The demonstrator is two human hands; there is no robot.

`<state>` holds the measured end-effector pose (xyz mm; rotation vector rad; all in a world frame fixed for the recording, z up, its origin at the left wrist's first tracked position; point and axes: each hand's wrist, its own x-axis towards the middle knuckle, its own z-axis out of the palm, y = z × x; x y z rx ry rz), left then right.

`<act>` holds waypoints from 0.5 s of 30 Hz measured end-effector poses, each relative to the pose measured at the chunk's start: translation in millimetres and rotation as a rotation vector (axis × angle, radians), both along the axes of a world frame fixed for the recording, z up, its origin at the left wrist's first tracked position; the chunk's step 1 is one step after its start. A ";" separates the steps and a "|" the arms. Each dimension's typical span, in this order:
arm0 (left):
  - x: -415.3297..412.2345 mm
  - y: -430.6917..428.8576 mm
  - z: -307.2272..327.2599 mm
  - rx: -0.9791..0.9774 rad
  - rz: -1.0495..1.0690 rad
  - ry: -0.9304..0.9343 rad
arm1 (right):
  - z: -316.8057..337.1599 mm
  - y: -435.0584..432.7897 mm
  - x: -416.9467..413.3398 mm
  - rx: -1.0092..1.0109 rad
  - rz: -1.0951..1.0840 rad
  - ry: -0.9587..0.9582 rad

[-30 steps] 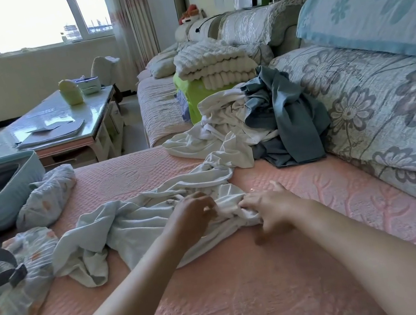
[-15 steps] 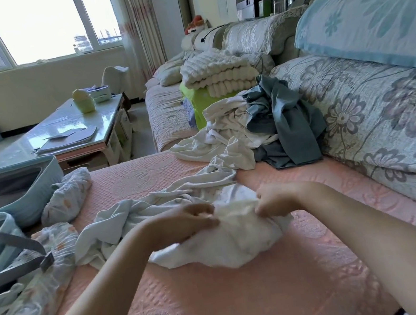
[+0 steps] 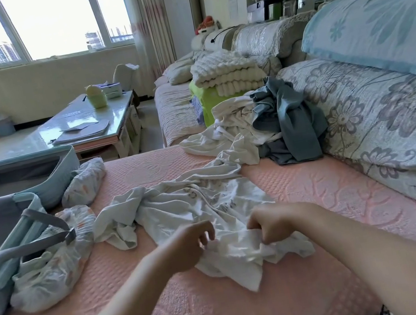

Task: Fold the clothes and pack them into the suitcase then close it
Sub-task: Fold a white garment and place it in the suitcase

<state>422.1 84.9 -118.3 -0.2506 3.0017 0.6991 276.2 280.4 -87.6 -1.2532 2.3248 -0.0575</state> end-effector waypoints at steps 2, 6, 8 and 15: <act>12.6 -19.0 16.0 -0.155 0.032 -0.155 | -0.4 -3.4 1.9 -0.111 -0.068 -0.021; 41.4 -51.4 29.8 -0.548 0.144 -0.482 | -3.1 -9.4 8.6 -0.353 -0.112 0.004; 42.8 -54.5 23.9 -0.554 0.243 -0.371 | -5.7 -13.8 14.0 -0.382 -0.071 0.154; 34.5 29.7 13.8 -0.181 -0.233 0.100 | -11.4 -18.8 14.5 -0.239 -0.460 0.405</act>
